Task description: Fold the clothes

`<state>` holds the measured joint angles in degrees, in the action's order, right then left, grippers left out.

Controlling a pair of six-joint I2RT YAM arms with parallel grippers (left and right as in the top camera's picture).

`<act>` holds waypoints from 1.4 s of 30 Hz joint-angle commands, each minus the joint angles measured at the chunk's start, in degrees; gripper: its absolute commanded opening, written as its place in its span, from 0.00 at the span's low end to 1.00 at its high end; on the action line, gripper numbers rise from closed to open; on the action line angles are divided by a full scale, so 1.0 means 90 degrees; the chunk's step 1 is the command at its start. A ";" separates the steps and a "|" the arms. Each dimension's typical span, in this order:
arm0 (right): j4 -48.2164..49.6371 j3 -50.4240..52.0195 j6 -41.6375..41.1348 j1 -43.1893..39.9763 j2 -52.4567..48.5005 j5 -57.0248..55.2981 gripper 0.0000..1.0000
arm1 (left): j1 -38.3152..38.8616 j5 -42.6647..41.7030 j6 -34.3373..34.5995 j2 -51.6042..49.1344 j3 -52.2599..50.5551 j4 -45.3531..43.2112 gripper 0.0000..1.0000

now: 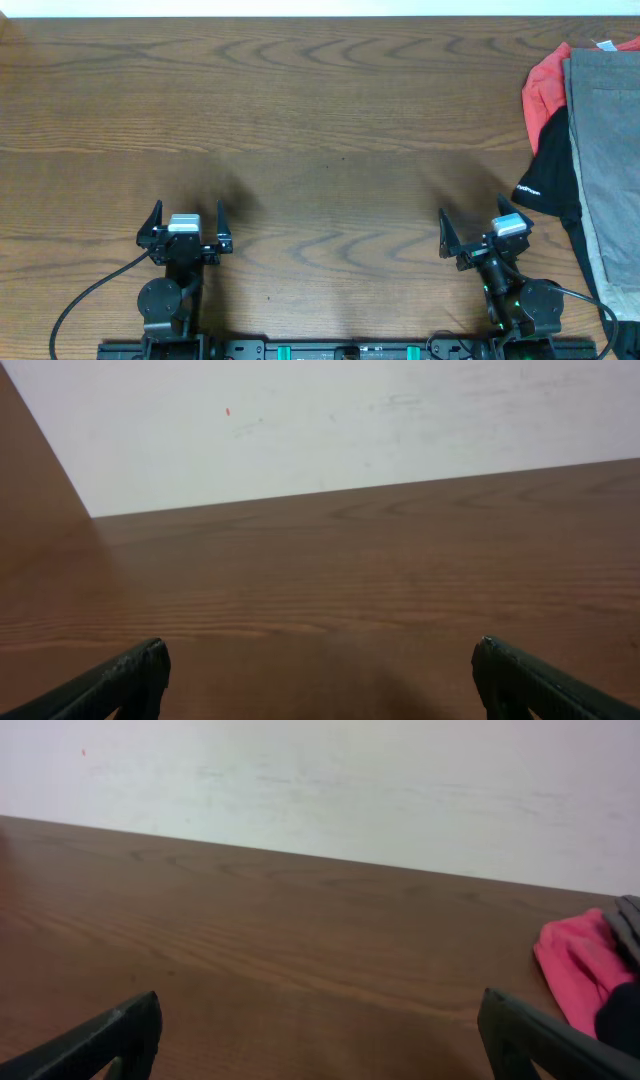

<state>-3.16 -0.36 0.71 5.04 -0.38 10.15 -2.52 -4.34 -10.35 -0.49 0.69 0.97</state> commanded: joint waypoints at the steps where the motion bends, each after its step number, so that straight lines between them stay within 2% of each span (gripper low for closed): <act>1: -0.0027 0.0007 0.0073 -0.0041 -0.0007 0.0090 0.99 | -0.0022 -0.0226 -0.0007 -0.0015 -0.0049 0.0284 0.98; 31: -0.0027 0.0007 0.0070 -0.0041 -0.0007 0.0090 0.99 | -0.0022 -0.0226 -0.0007 -0.0015 -0.0049 0.0284 0.98; 34: 0.0389 0.0007 -0.0709 -0.0039 -0.0007 0.0942 0.99 | -0.0022 -0.0226 -0.0007 -0.0015 -0.0051 0.0284 0.98; 39: 0.0517 0.0007 -0.2941 -0.0041 -0.0007 0.3276 0.99 | -0.0022 -0.0226 -0.0007 -0.0015 -0.0051 0.0284 0.98; 42: 0.0845 0.0007 -0.4131 -0.0039 -0.0007 0.3225 0.99 | -0.0022 -0.0226 -0.0007 -0.0015 -0.0049 0.0284 0.98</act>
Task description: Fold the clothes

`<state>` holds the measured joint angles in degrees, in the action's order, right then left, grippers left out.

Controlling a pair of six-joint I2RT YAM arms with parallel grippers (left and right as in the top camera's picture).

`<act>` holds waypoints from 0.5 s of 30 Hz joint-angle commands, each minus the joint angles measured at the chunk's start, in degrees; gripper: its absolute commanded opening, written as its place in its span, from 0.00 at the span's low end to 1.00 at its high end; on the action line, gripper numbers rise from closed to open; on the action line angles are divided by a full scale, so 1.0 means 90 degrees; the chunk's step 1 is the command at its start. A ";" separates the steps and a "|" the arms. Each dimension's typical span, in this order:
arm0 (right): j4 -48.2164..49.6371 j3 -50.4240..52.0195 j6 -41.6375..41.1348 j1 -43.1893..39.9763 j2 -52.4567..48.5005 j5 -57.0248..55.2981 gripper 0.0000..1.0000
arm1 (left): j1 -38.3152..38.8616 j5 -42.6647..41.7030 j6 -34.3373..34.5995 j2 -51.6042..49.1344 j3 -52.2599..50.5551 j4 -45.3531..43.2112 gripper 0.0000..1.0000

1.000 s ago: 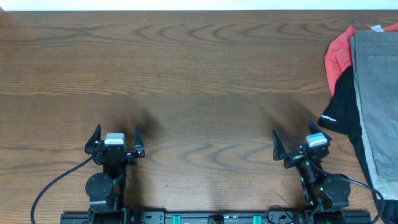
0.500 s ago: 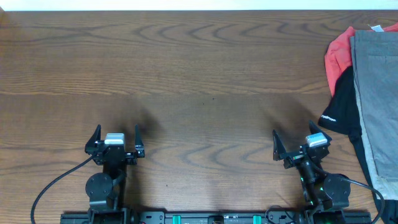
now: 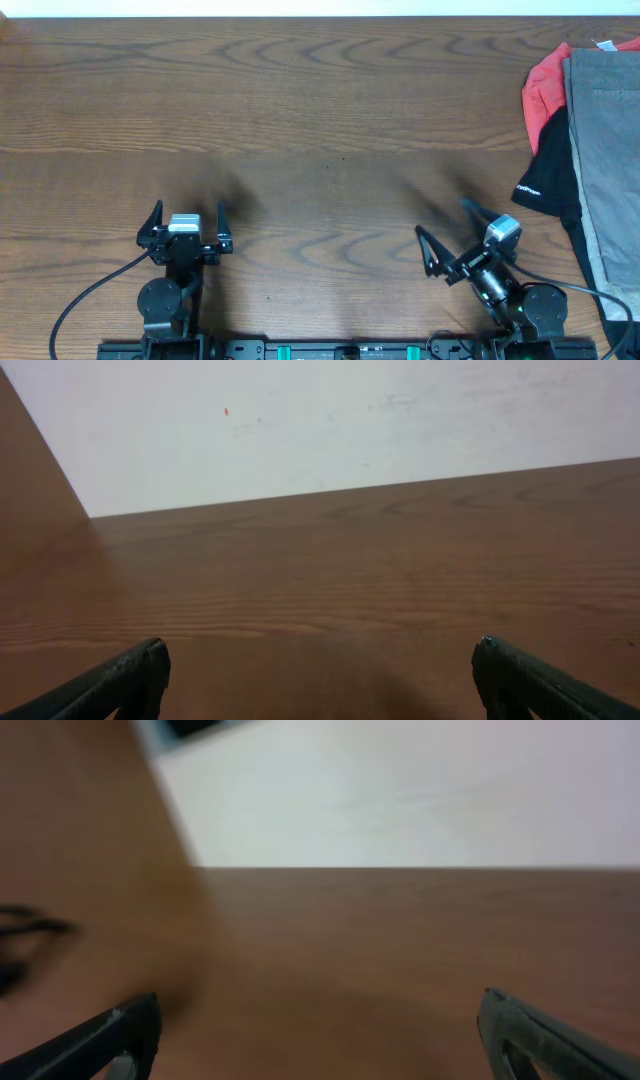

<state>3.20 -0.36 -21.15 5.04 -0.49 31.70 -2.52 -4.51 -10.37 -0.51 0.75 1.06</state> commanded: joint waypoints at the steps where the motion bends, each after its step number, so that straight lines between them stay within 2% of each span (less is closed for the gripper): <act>1: 0.0291 0.0007 -0.2035 -0.0041 0.0005 0.0787 0.99 | -0.0022 -0.0206 -0.0005 -0.0012 -0.0056 0.0274 0.98; 3: 0.0622 0.0007 -0.2421 -0.0041 0.0005 0.0782 0.99 | -0.0022 -0.0206 -0.0005 -0.0012 -0.0056 0.0274 0.98; 12: 0.1137 0.0005 -0.2402 -0.0041 0.0005 0.0384 0.99 | -0.0022 -0.0206 -0.0005 -0.0012 -0.0056 0.0274 0.98; 15: 0.1758 0.0002 -0.2254 -0.0041 0.0000 0.0379 0.99 | -0.0022 -0.0206 -0.0005 -0.0012 -0.0058 0.0274 0.98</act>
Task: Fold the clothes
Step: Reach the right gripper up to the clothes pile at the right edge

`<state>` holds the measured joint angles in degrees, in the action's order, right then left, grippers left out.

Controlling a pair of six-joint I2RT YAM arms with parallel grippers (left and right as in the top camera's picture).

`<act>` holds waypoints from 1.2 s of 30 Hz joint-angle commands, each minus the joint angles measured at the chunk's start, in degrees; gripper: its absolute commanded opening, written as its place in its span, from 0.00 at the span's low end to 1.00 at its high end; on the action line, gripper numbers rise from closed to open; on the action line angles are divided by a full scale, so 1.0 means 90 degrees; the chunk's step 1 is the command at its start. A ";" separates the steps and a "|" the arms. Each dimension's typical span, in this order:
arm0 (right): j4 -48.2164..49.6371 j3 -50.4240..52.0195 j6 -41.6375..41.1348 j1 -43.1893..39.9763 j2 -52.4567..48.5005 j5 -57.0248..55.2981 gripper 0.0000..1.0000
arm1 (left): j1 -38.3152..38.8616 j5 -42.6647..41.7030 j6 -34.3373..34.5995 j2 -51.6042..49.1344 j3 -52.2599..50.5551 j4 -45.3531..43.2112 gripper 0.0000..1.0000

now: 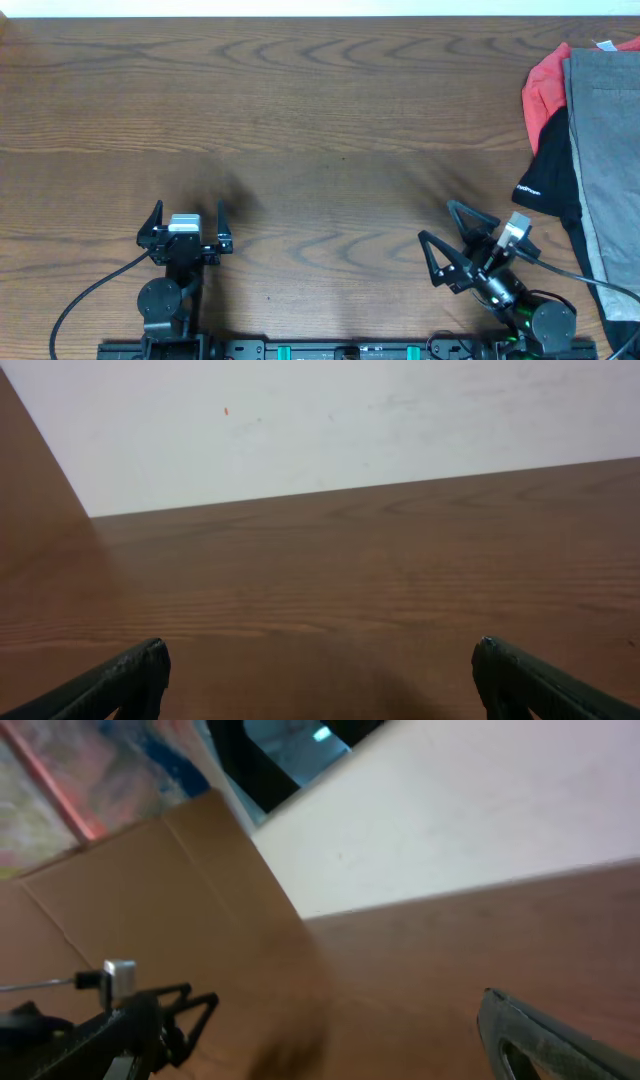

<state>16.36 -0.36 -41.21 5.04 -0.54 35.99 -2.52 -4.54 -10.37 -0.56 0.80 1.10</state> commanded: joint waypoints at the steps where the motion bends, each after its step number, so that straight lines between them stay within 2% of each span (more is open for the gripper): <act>1: 0.0534 -0.0005 -0.0002 -0.0041 -0.0002 -0.0129 0.99 | -0.0022 -0.0204 -0.0005 -0.0007 -0.0061 0.0270 0.98; 4: 0.0733 -0.0175 0.0036 -0.0041 -0.0073 -0.0338 0.99 | -0.0022 -0.0204 -0.0005 -0.0007 -0.0061 0.0270 0.98; 8: 0.0729 -0.0675 0.0617 -0.0041 -0.0418 -0.0352 0.99 | -0.0022 -0.0204 -0.0005 -0.0007 -0.0061 0.0270 0.97; 17: 0.0321 -0.2781 0.2198 -0.0041 -0.2715 -0.0177 0.99 | -0.0022 -0.0204 -0.0005 -0.0007 -0.0061 0.0270 0.98; 23: -0.0894 -0.4299 0.3296 -0.0041 -0.4605 -0.0197 0.99 | -0.0022 -0.0204 -0.0005 -0.0007 -0.0063 0.0270 0.98; 26: -0.1588 -0.5056 0.3738 -0.0041 -0.5491 -0.0658 0.99 | -0.0022 -0.0204 -0.0005 -0.0007 -0.0063 0.0270 0.98; 31: -0.3116 -0.6477 0.4551 -0.0041 -0.6897 -0.1880 0.99 | -0.0022 -0.0204 -0.0005 -0.0007 -0.0063 0.0270 0.98; 36: -0.4238 -0.7776 0.5013 -0.0041 -0.8228 -0.3815 0.99 | -0.0022 -0.0204 -0.0007 -0.0007 -0.0061 0.0270 0.98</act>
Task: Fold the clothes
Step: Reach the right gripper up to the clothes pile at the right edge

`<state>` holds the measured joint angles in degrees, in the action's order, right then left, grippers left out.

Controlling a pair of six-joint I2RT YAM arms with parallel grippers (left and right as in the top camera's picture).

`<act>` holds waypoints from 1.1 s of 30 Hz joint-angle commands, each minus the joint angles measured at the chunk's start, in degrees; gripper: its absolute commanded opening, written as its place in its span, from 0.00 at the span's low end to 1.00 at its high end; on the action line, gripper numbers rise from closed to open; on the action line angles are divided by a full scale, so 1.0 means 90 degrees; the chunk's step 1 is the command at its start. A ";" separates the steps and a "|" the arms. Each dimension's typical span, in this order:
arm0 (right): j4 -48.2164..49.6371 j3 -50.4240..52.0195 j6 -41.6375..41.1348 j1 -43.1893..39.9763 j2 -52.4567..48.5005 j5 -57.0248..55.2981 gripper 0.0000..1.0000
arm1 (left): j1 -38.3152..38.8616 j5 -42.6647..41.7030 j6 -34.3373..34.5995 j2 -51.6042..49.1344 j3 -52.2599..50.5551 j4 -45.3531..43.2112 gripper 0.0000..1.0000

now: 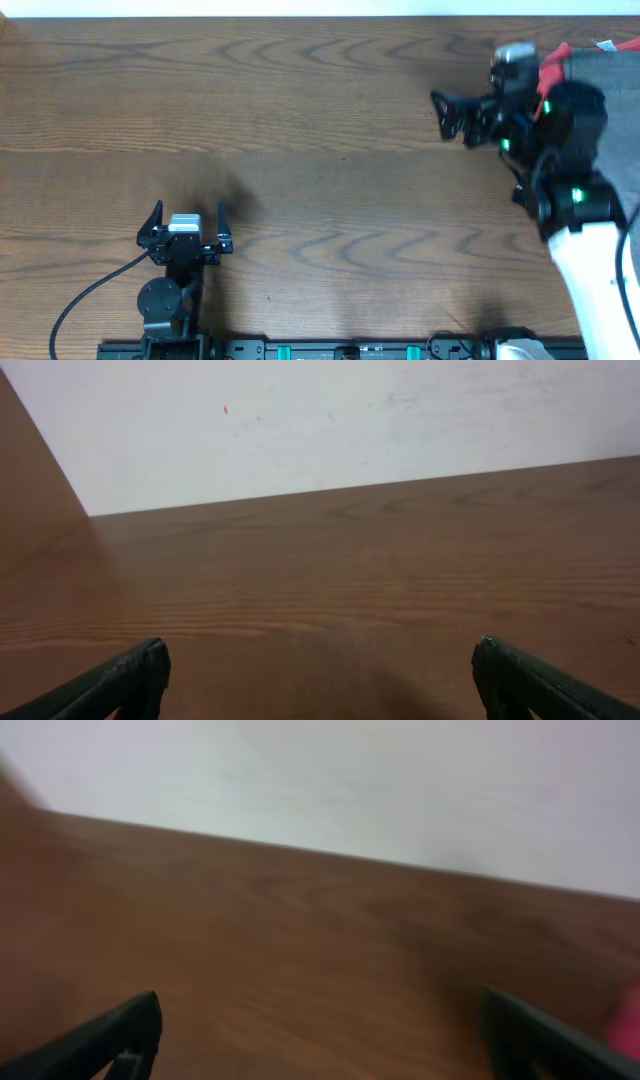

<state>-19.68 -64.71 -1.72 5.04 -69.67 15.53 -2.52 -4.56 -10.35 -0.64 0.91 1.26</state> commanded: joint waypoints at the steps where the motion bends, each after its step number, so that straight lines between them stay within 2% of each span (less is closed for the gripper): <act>1: -0.0372 -0.0879 0.0716 -0.0046 -0.0811 -0.1916 0.99 | -0.0022 -0.0202 -0.0007 0.0002 -0.0073 0.0253 0.98; 6: -0.0993 -0.2045 0.0962 -0.0272 -0.2086 -0.3594 0.99 | -0.0022 -0.0202 -0.0007 0.0002 -0.0075 0.0253 0.98; 12: -0.1749 -0.3060 0.0964 -0.0865 -0.3585 -0.4651 0.99 | -0.0022 -0.0202 -0.0007 0.0002 -0.0075 0.0253 0.98; 20: -0.0869 -0.3067 0.1222 -0.1234 -0.4177 -0.4940 0.99 | -0.0022 -0.0202 -0.0010 0.0002 -0.0075 0.0253 0.98; 25: -0.0226 -0.3075 0.2339 -0.1506 -0.4872 -0.5044 0.99 | -0.0022 -0.0202 -0.0007 0.0002 -0.0075 0.0253 0.98; 29: 0.0216 -0.3157 0.3130 -0.1724 -0.5693 -0.5999 0.99 | -0.0022 -0.0202 -0.0007 0.0002 -0.0073 0.0253 0.98; 33: 0.0537 -0.3198 0.3645 -0.1882 -0.6404 -0.6380 0.99 | -0.0022 -0.0202 -0.0007 0.0002 -0.0073 0.0253 0.98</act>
<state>-15.68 -92.60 24.58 -10.90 -123.94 -36.01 -2.52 -4.58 -10.37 -0.64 0.95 1.30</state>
